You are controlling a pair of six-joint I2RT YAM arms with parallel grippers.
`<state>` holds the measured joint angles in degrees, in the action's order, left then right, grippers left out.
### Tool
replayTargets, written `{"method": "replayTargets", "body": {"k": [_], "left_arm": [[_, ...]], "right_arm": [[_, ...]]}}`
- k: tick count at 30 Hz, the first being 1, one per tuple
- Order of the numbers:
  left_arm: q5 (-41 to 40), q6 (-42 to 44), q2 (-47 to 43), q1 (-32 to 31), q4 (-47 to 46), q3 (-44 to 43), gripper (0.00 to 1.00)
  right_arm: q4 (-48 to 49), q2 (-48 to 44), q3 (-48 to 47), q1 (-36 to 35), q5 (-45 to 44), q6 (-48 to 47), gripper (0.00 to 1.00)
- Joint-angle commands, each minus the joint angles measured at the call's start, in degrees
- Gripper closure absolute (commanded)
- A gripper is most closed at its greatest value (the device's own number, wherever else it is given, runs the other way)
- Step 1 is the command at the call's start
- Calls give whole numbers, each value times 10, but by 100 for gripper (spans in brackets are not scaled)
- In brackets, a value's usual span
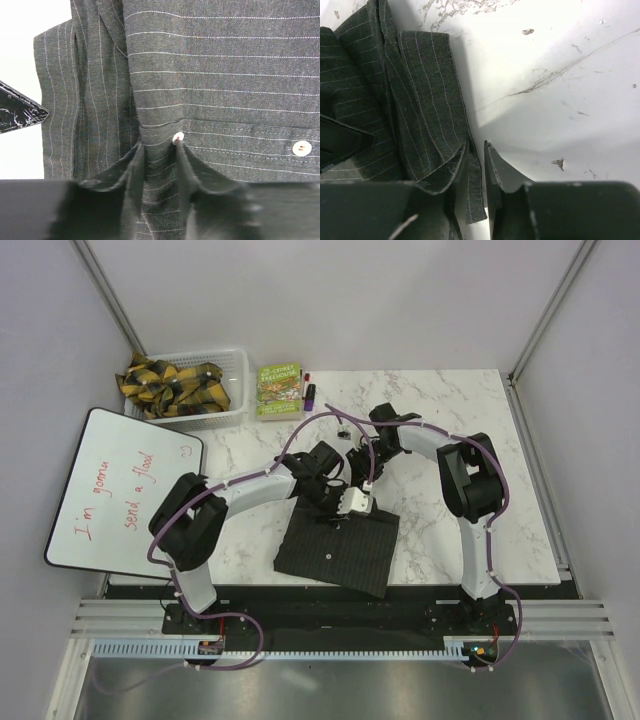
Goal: Fold and stack the long sleeve shirts
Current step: Fold the shirt
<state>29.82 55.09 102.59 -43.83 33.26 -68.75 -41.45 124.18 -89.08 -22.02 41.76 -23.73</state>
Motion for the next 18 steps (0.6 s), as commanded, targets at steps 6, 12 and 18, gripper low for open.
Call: {"method": "replayTargets", "body": {"k": [6,12,18], "left_arm": [[4,6,2,13,-21,-45,98],[0,12,5,27,-42,-60,98],[-14,22,6,40,-86,-58,98]], "right_arm": [[-10,12,7,-5,20,-37,86],[-11,14,11,-5,23,-47,88],[-13,15,11,-4,27,-51,89]]}}
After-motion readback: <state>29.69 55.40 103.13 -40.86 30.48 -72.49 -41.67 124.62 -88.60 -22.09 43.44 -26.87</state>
